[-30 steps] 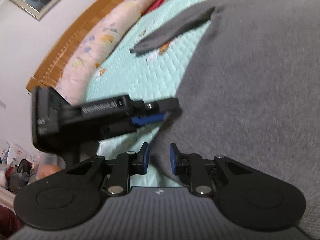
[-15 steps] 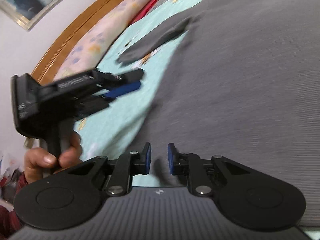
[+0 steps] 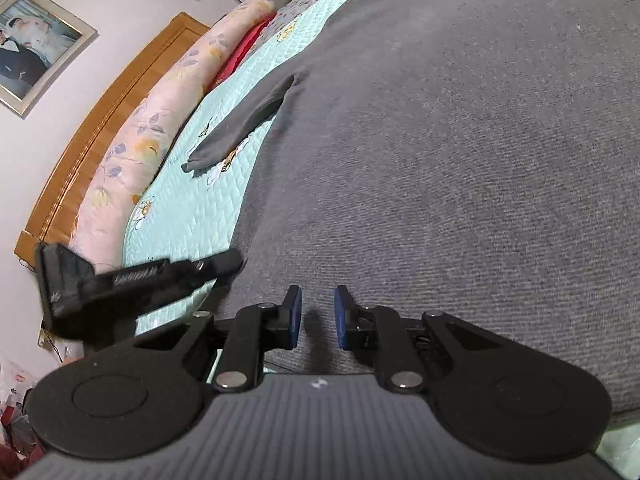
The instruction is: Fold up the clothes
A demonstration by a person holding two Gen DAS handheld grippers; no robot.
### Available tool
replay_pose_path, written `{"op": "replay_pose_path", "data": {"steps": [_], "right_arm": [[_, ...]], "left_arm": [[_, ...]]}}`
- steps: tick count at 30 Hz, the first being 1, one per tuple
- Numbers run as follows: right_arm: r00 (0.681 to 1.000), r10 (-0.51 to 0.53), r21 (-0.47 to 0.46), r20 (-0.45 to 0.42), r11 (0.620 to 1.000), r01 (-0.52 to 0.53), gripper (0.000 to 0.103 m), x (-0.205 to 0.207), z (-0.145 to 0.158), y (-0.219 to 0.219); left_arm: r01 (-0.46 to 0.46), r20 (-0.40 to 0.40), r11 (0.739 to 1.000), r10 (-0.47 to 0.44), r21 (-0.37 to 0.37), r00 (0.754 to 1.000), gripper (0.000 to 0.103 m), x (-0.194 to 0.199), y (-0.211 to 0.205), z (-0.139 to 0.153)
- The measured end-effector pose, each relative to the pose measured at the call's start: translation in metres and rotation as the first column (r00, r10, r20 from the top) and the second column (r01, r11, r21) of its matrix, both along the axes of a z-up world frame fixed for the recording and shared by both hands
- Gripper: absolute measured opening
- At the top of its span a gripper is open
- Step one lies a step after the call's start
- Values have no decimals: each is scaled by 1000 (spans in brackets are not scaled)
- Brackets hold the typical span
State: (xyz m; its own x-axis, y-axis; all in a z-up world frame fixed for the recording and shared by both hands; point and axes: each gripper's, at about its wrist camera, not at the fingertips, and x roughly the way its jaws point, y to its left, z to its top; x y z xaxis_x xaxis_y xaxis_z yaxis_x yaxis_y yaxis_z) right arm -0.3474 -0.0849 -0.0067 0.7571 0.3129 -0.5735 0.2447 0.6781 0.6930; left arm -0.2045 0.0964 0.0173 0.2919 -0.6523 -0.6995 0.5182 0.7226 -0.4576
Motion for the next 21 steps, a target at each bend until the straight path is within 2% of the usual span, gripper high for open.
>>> {"op": "replay_pose_path", "data": {"steps": [4,7,10,14,15,18,20,21], "right_arm": [[1000,12,-55,-12,998,-12,18,1,6,8],[1000,-8,-70,-6,998,8,18,-3,14,7],[994,-105,-160,17,981,106,19,-16,26,-11],[957,-289,-192,3,940,284,18,-53,15,-59],[946,-324,-205,-10,927,315,3,-62,9,-68],[923,-384,-80,-12,921,382,0,-94,-6,-91],[915,-404,-54,19,913,404,0,-102,2,-100],[910,-413,-42,34,909,414,10,-106,5,-105]], "left_arm": [[7,15,998,-8,55,1000,14,-5,-6,0],[5,13,998,-6,67,1000,14,-5,-8,-1],[8,22,997,-10,81,1000,14,-8,-9,-1],[12,58,993,-19,120,998,14,-14,-16,0],[14,67,991,-23,132,997,14,-15,-18,0],[14,70,988,-25,154,997,14,-15,-21,1],[12,62,986,-22,168,998,15,-14,-23,3],[11,57,984,-21,178,998,15,-14,-24,5]]}}
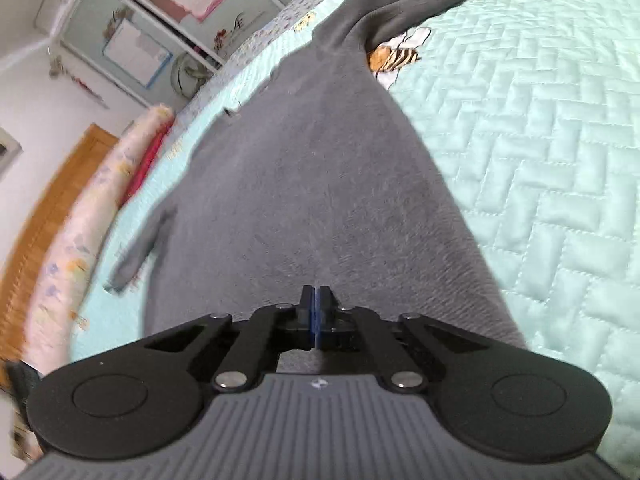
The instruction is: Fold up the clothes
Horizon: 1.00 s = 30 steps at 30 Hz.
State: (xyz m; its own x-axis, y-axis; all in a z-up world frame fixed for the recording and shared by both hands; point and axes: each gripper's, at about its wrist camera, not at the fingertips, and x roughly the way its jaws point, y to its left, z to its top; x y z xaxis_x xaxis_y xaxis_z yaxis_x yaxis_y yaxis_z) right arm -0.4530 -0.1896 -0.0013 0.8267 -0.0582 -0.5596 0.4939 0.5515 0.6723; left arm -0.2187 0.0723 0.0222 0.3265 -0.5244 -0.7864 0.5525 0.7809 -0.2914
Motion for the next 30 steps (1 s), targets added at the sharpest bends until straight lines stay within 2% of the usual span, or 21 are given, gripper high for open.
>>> {"op": "replay_pose_path", "data": {"steps": [1,3,6,8,9,12,15,16,19,21,24,27,29,30], "right_arm": [[1000,-11,6,19,1000,10,19,-4,4,-5],[998,-45,-4,51,999,45,23,-8,12,-19],[991,-117,-56,70,991,121,24,-11,21,-57],[979,-187,-42,81,981,191,26,-14,21,-91],[971,-218,-17,102,975,221,26,-15,19,-108],[946,-290,18,147,957,291,40,-16,13,-149],[940,-292,56,176,956,287,40,5,-3,-187],[941,-292,70,173,956,284,41,14,-11,-198],[935,-298,132,191,952,276,40,41,-31,-223],[925,-321,169,205,942,289,40,52,-41,-236],[903,-362,210,233,925,317,39,61,-51,-252],[883,-387,238,266,914,329,39,62,-59,-264],[876,-385,252,289,914,318,39,59,-63,-269],[875,-381,258,298,915,310,39,59,-65,-271]], "left_arm": [[-3,-4,1000,3,11,1000,15,0,-1,3],[-5,-13,1000,5,12,1000,15,-2,-3,11],[34,-21,998,-35,-61,999,16,-9,-12,32],[77,-8,991,-78,-108,997,20,-13,-27,47],[102,2,987,-103,-127,995,20,-14,-38,54],[181,31,970,-179,-163,983,23,-15,-87,68],[253,77,957,-244,-141,967,23,-13,-149,75],[291,120,950,-278,-111,953,24,-16,-172,76],[399,241,917,-381,-25,893,25,-28,-236,78],[471,319,882,-454,26,832,27,-38,-276,75],[523,441,834,-541,176,716,27,-50,-328,59],[535,516,785,-612,312,599,27,-66,-377,34],[544,529,756,-648,363,548,28,-69,-399,19],[537,525,751,-656,383,543,29,-69,-409,12]]}}
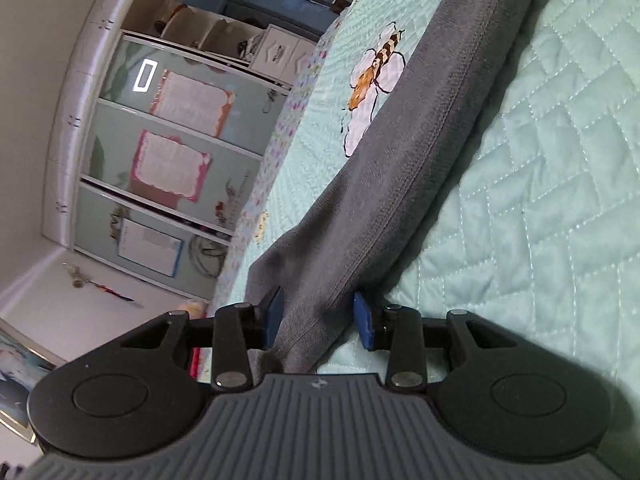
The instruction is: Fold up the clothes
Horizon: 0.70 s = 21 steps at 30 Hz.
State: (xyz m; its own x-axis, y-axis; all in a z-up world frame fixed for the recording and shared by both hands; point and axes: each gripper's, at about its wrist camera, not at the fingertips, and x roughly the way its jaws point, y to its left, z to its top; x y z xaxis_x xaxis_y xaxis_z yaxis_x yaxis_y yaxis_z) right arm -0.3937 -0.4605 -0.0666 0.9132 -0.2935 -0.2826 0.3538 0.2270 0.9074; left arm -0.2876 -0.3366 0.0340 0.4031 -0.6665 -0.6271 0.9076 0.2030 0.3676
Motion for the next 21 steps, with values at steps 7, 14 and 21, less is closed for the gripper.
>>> {"op": "replay_pose_path", "data": {"steps": [7,14,21], "right_arm": [[1000,22,-50,-2,999,-22,39,2,-3,-3],[1000,25,-81,12,996,-24,39,1,-5,-3],[1000,-22,-91,-5,996,22,12,-5,-6,-2]], "left_arm": [[-38,139,999,33,31,990,29,4,-27,-26],[-62,225,998,52,35,973,31,2,-37,-33],[15,270,996,-38,89,962,17,-2,-32,-43]]}}
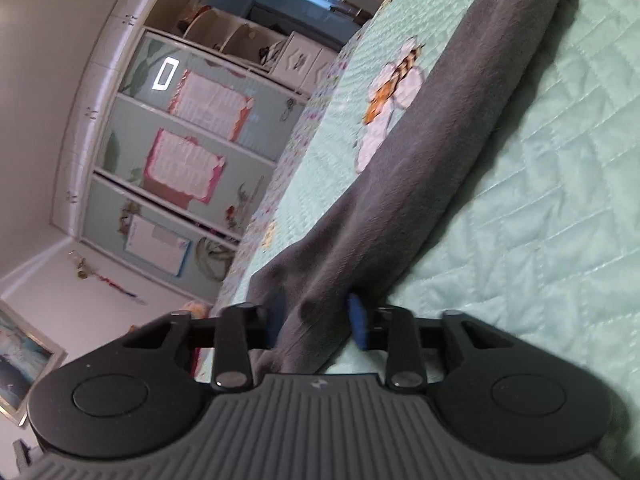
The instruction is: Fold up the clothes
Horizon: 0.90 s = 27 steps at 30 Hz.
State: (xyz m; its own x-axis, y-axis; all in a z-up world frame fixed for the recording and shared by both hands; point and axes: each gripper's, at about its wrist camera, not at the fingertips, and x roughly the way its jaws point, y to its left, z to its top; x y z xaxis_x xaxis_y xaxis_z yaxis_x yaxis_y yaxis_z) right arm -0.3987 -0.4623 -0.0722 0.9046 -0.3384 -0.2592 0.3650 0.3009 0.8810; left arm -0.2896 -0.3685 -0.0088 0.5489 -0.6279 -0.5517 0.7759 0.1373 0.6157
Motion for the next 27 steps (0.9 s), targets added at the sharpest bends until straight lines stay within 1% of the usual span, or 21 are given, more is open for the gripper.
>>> {"op": "replay_pose_path", "data": {"steps": [1,2,5,7,9,11,14,15,17,18,19,20,21,22,23,24,25,26,27], "right_arm": [[999,-20,4,-35,1000,20,4,-1,0,-1],[999,-21,8,-47,1000,22,4,-2,-1,-3],[992,-33,-39,-125,999,29,4,-1,6,0],[988,-25,-49,-154,999,18,4,-3,8,1],[987,-26,-26,-158,999,22,3,-10,7,1],[985,5,5,-172,1000,-4,3,-15,7,-1],[965,39,27,-259,999,-33,4,-29,21,4],[957,35,-24,-287,999,-43,9,-32,32,10],[939,22,-126,-343,990,-69,15,-38,55,22],[942,38,-205,-333,972,-112,23,-30,68,22],[945,56,-283,-323,947,-153,37,-22,81,23],[939,98,-378,-329,898,-226,47,-6,93,20],[929,115,-470,-351,837,-281,63,13,99,14],[918,129,-554,-374,763,-333,67,31,105,8],[907,117,-606,-406,708,-363,67,47,106,0],[888,118,-613,-445,682,-398,67,63,105,-14],[881,179,-572,-437,701,-426,67,74,101,-31],[873,240,-529,-425,716,-455,66,86,98,-49],[867,289,-501,-406,723,-476,66,93,94,-60]], "left_arm": [[11,-8,1000,-11,-3,1000,15,2,2,1],[26,-12,1000,-26,-7,1000,15,3,4,0],[67,-23,997,-67,-32,997,14,8,11,-2],[95,-18,994,-96,-52,995,11,8,15,-6],[114,-18,990,-116,-78,993,10,9,18,-13],[119,-32,987,-123,-112,992,10,12,21,-15],[115,-69,982,-126,-150,990,10,14,23,-15],[114,-78,981,-127,-157,989,10,15,22,-14],[115,-75,980,-128,-163,989,10,13,20,-14],[116,-71,980,-129,-164,989,10,13,19,-14],[116,-68,979,-128,-166,989,10,11,19,-15],[115,-68,979,-128,-168,989,11,11,20,-15],[112,-77,978,-126,-174,989,12,12,21,-13],[102,-102,977,-123,-187,987,15,15,23,-10],[85,-156,974,-119,-211,981,19,22,27,-4],[67,-209,970,-117,-233,971,23,28,30,2],[39,-268,965,-111,-259,957,27,36,34,9],[-9,-343,956,-96,-292,935,27,49,38,19],[-57,-416,944,-88,-324,905,27,62,43,28]]}}
